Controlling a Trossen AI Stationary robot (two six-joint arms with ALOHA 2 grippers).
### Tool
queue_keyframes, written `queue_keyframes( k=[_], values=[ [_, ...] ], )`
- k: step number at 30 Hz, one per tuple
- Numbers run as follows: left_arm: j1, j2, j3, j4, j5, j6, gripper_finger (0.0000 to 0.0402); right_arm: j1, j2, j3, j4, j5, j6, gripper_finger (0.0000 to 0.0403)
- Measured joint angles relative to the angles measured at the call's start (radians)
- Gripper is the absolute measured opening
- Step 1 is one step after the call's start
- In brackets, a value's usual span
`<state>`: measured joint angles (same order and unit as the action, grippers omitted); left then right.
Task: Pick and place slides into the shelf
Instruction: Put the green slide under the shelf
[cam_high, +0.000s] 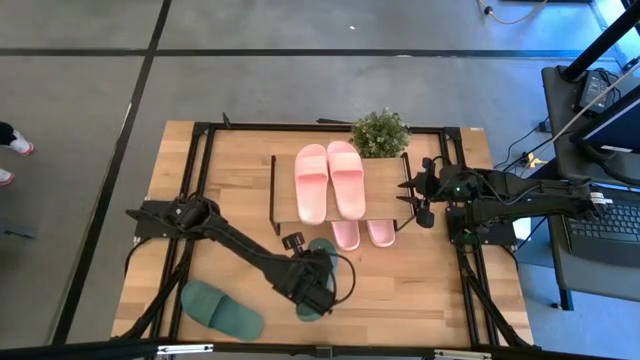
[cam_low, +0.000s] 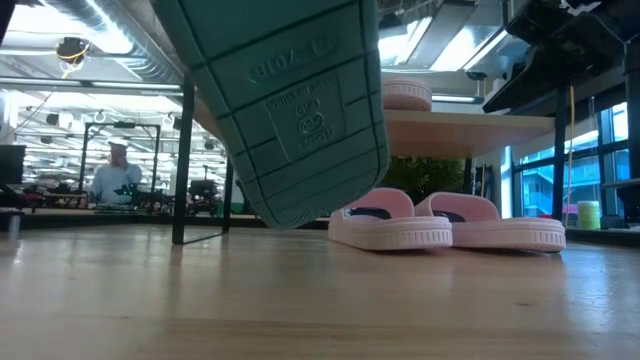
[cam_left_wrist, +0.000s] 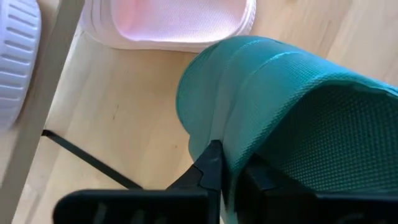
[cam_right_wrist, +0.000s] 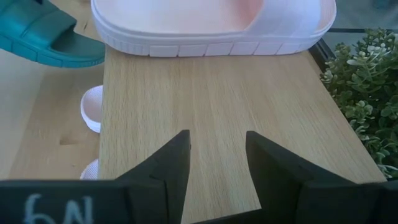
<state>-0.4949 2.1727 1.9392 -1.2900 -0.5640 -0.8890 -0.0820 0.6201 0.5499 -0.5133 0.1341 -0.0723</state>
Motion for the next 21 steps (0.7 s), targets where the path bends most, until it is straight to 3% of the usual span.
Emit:
queue_keyframes(
  k=[8, 21],
  values=[
    [0.019, 0.0, 0.0, 0.029, 0.071, -0.001, 0.0024, 0.0, 0.0, 0.0, 0.0, 0.0, 0.0, 0.0157],
    [0.018, 0.0, 0.0, 0.028, 0.084, 0.004, 0.0027, 0.0, 0.0, 0.0, 0.0, 0.0, 0.0, 0.0157]
  ],
)
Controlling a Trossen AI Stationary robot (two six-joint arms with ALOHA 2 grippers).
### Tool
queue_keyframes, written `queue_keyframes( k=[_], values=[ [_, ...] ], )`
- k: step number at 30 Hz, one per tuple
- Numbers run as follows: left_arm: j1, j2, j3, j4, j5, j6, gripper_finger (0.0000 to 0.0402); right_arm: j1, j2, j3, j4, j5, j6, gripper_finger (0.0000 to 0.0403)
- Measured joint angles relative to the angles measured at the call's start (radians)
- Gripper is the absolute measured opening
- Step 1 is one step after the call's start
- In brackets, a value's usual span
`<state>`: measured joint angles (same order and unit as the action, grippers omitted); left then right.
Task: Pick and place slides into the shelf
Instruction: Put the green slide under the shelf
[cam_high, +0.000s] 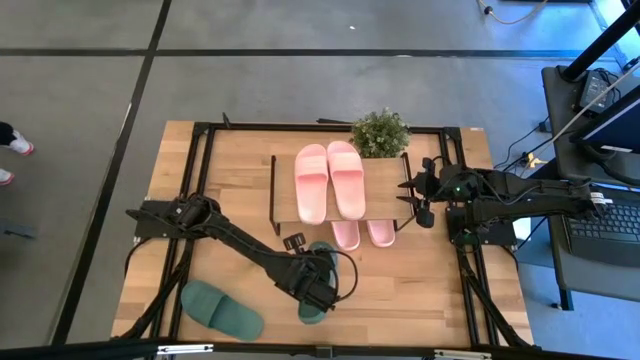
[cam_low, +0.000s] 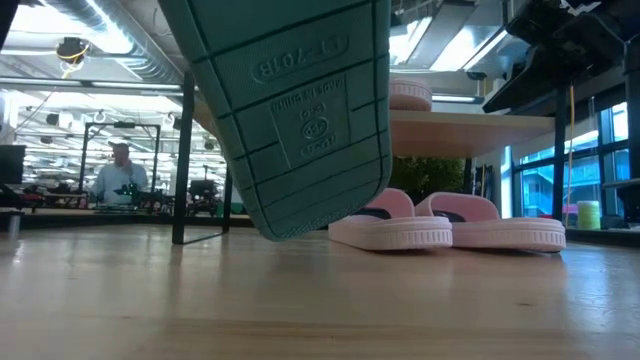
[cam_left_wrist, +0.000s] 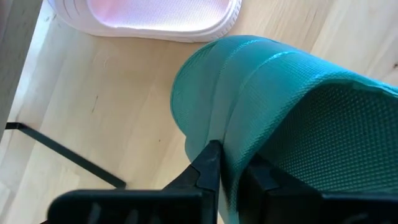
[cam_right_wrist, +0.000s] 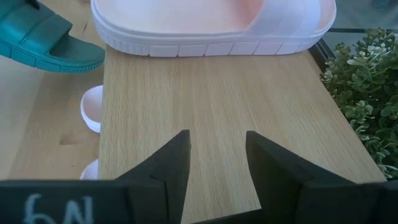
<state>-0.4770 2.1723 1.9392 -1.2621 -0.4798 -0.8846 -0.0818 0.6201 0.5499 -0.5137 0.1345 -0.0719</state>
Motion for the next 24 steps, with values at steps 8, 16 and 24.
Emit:
queue_keyframes(
  k=[8, 16, 24],
  values=[
    [0.0, 0.0, 0.0, -0.002, 0.004, 0.004, 0.0028, 0.0, 0.0, 0.0, 0.0, 0.0, 0.0, 0.0157],
    [0.001, 0.0, 0.0, -0.002, 0.004, 0.004, 0.0028, 0.0, 0.0, 0.0, 0.0, 0.0, 0.0, 0.0157],
    [0.001, 0.0, 0.0, -0.002, 0.006, 0.004, 0.0047, 0.0, 0.0, 0.0, 0.0, 0.0, 0.0, 0.0157]
  ],
)
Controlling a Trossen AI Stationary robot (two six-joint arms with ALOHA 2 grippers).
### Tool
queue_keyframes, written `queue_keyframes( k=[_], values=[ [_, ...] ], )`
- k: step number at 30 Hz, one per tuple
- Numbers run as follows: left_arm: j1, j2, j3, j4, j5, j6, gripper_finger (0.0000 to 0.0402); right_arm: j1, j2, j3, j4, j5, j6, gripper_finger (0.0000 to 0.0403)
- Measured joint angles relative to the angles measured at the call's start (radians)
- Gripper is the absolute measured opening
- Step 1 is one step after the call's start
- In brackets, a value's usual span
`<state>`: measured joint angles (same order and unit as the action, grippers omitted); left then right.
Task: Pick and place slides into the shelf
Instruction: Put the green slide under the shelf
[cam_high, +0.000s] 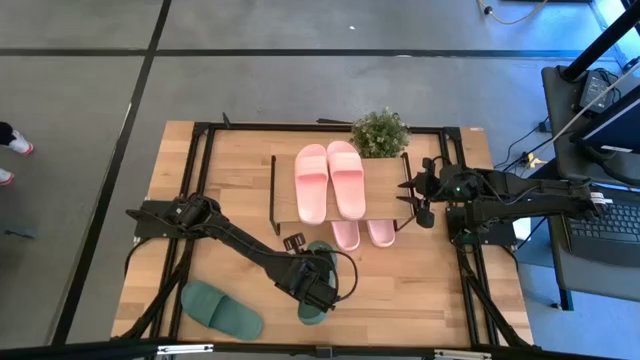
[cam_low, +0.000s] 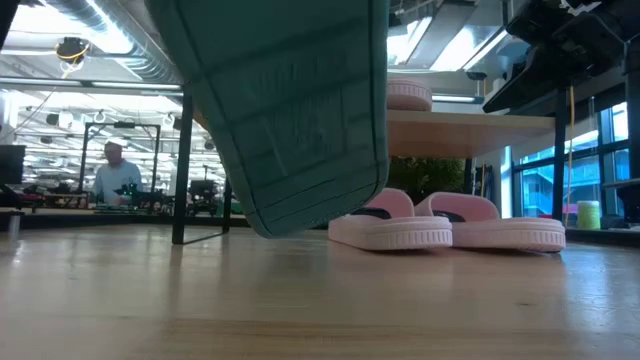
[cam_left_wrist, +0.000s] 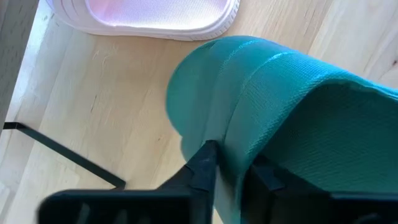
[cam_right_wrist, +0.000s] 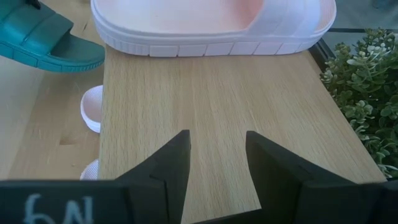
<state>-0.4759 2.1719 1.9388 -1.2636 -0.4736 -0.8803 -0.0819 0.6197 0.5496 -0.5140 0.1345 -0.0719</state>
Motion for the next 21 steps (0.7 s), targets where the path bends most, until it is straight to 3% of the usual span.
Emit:
queue_keyframes(
  k=[7, 13, 15, 19, 21],
  values=[
    [0.0, -0.003, 0.0, 0.0, 0.001, -0.001, 0.0139, 0.0, 0.0, 0.0, 0.0, 0.0, 0.0, 0.0157],
    [0.0, -0.009, 0.009, -0.008, 0.041, -0.005, 0.0169, 0.0, 0.0, 0.0, 0.0, 0.0, 0.0, 0.0157],
    [-0.003, -0.01, 0.026, -0.009, 0.109, -0.007, 0.017, 0.0, 0.0, 0.0, 0.0, 0.0, 0.0, 0.0157],
    [-0.022, -0.01, 0.039, 0.06, 0.385, -0.006, 0.0171, 0.0, 0.0, 0.0, -0.002, 0.0, 0.015, 0.0157],
    [-0.042, -0.01, 0.039, 0.125, 0.415, 0.014, 0.0171, 0.0, 0.0, 0.0, -0.002, 0.0, 0.015, 0.0157]
  ],
)
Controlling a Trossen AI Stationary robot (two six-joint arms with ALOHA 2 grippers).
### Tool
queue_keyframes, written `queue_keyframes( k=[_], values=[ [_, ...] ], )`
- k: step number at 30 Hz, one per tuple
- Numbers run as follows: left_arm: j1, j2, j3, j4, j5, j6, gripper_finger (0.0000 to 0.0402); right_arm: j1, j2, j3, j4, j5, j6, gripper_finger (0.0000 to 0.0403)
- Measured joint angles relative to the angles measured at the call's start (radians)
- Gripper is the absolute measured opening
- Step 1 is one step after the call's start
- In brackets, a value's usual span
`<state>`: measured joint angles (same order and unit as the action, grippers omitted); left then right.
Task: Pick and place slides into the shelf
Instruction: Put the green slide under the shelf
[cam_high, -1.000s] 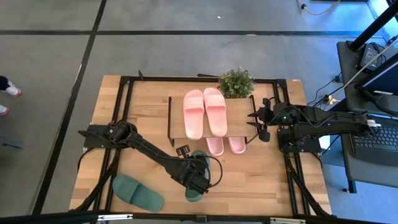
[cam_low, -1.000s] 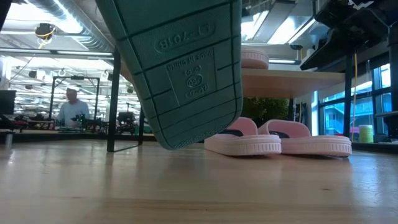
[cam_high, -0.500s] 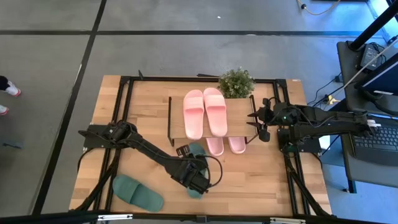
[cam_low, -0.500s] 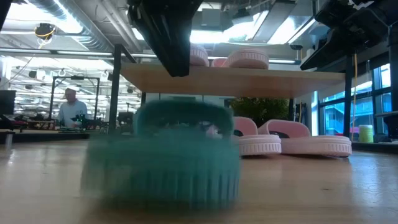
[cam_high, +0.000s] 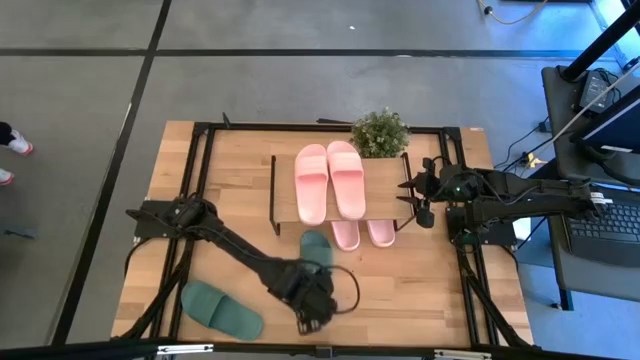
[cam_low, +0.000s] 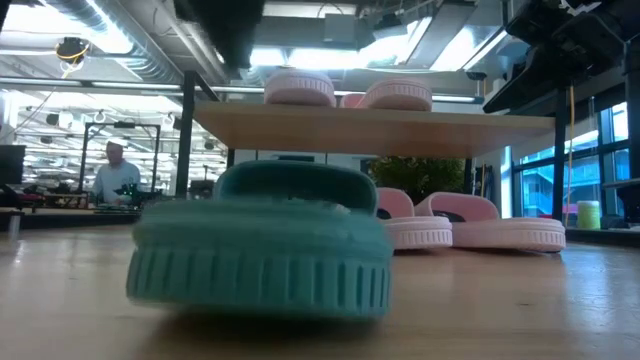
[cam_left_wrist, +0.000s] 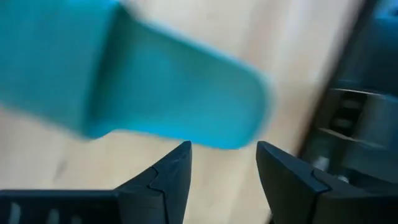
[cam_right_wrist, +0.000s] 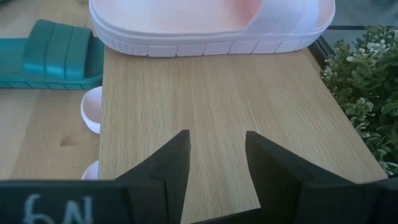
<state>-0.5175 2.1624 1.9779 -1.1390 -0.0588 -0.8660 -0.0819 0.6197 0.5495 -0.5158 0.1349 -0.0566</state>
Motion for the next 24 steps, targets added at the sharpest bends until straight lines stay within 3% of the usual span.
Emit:
queue_keyframes(
  k=[10, 15, 24],
  values=[
    [-0.077, 0.0, -0.002, 0.208, -0.027, 0.033, 0.0171, 0.0, 0.0, 0.0, 0.0, -0.001, 0.0, 0.0157],
    [-0.078, 0.002, -0.091, 0.304, -0.037, 0.037, 0.0171, 0.0, 0.0, 0.0, 0.0, -0.001, 0.0, 0.0157],
    [-0.101, 0.003, -0.253, 0.651, 0.074, 0.12, 0.0171, 0.0, 0.0, 0.0, 0.001, -0.001, 0.0, 0.0157]
  ],
)
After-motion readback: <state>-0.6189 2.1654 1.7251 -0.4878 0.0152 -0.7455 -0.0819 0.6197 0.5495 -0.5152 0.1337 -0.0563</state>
